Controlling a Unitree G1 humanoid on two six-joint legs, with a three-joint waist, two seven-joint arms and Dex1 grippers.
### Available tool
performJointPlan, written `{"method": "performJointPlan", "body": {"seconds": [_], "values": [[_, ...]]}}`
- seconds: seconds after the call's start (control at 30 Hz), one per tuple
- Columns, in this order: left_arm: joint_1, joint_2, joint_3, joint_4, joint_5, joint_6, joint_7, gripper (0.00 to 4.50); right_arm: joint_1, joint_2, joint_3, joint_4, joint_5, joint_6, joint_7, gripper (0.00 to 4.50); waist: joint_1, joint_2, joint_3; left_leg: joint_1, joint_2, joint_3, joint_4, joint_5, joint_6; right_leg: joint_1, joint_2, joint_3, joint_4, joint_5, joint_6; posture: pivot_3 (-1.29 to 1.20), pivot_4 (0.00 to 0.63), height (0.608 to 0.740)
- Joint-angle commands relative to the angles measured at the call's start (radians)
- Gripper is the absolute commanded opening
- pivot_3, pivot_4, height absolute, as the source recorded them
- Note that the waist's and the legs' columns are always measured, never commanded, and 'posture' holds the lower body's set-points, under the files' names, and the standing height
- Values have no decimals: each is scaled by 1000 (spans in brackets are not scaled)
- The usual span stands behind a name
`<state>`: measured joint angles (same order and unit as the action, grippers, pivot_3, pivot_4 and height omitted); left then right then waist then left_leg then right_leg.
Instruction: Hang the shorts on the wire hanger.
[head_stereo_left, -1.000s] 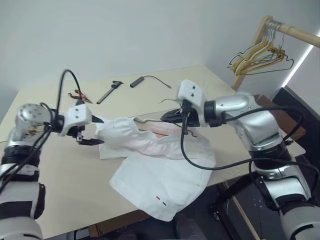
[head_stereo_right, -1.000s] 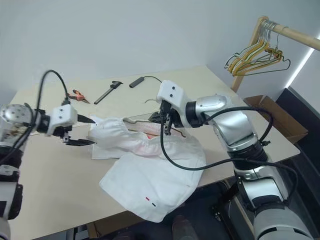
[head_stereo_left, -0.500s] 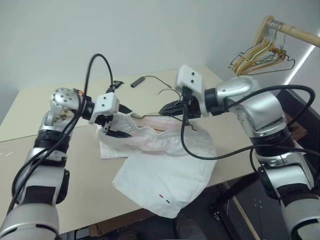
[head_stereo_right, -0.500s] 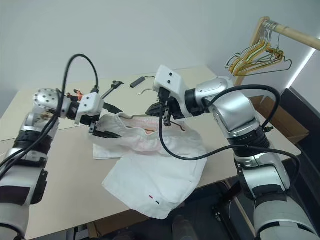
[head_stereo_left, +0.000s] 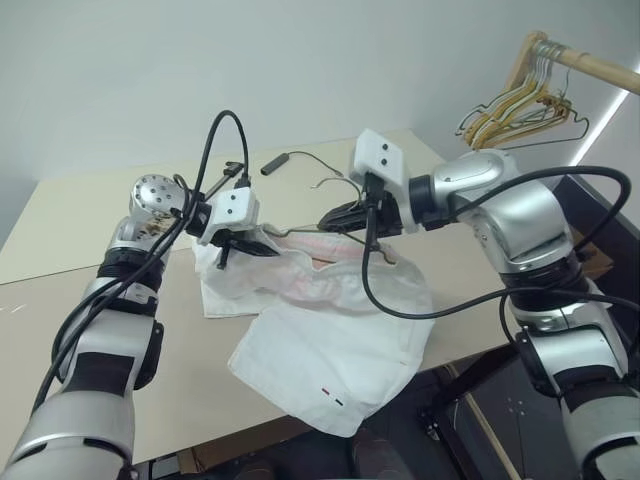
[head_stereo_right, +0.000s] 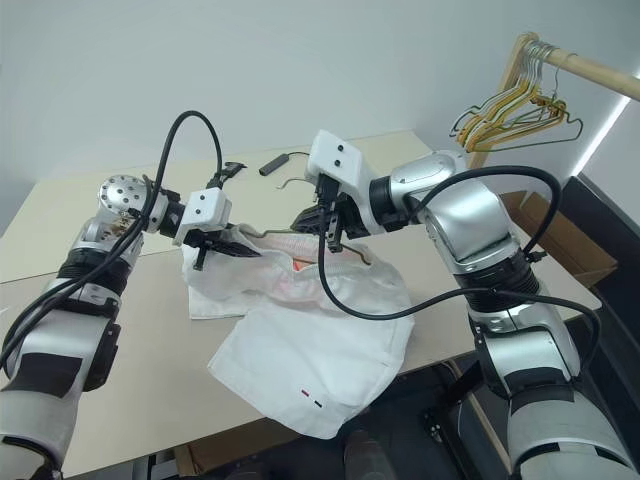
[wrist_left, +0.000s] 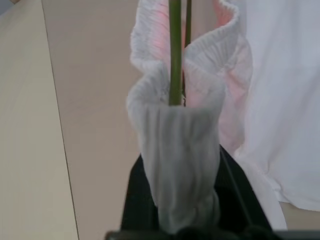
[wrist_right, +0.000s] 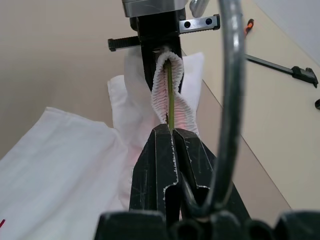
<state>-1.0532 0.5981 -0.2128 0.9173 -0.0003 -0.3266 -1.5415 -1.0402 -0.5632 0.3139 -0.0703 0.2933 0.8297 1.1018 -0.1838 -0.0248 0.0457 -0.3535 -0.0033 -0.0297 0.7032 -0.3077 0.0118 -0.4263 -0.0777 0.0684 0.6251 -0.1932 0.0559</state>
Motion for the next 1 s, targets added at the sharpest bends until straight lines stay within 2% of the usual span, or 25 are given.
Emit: {"method": "performJointPlan", "body": {"seconds": [0.03,0.13,0.23,0.4,0.57,0.63,0.73,0.83,0.93,1.0], "values": [[-1,5,44,-38,-36,2,15,18,-29,3,-17,-19,1,-29,-1,0,0,0,0,0,0,0,0,0,0,0,0,0,0,0,0,-142,0,740],[24,10,57,-74,-55,35,8,18,-19,2,-17,-17,-8,-46,-7,0,-1,0,0,0,0,0,0,0,0,0,0,0,0,0,0,-143,0,740],[50,18,72,-101,-67,66,12,0,2,-10,-21,-18,-20,-51,-21,714,0,0,0,0,0,0,0,0,0,0,0,0,0,0,0,-145,0,740],[80,33,82,-136,-73,99,18,0,53,-70,-91,-41,-4,-21,-47,2337,3,0,0,0,0,0,0,0,0,0,0,0,0,0,0,-144,0,740],[101,39,91,-167,-79,129,24,0,129,-173,-212,-111,67,14,-36,3964,6,0,0,-1,0,0,0,0,0,0,-1,0,-1,0,0,-147,0,740],[107,39,93,-175,-78,133,28,0,215,-245,-238,-178,92,5,5,4478,6,0,0,-1,0,0,0,0,0,0,0,0,-1,0,0,-146,0,740],[110,40,93,-184,-79,140,30,0,322,-331,-160,-228,5,-41,-11,4478,6,0,0,0,0,1,0,0,0,1,0,0,-2,0,0,-150,0,740],[108,40,91,-186,-79,142,31,0,357,-348,-62,-207,-96,-97,-44,4478,-4,0,0,1,0,5,0,0,0,2,0,3,-5,-1,2,-152,0,740],[104,34,88,-187,-79,144,33,0,307,-274,23,-92,-187,-113,-108,4478,-14,0,0,2,1,6,0,0,0,2,1,3,-4,-1,2,-152,0,740],[104,30,87,-193,-80,146,35,0,269,-231,51,-33,-221,-129,-128,4109,-21,0,0,2,0,6,0,0,0,2,0,3,-3,-1,1,-146,0,740]]}}
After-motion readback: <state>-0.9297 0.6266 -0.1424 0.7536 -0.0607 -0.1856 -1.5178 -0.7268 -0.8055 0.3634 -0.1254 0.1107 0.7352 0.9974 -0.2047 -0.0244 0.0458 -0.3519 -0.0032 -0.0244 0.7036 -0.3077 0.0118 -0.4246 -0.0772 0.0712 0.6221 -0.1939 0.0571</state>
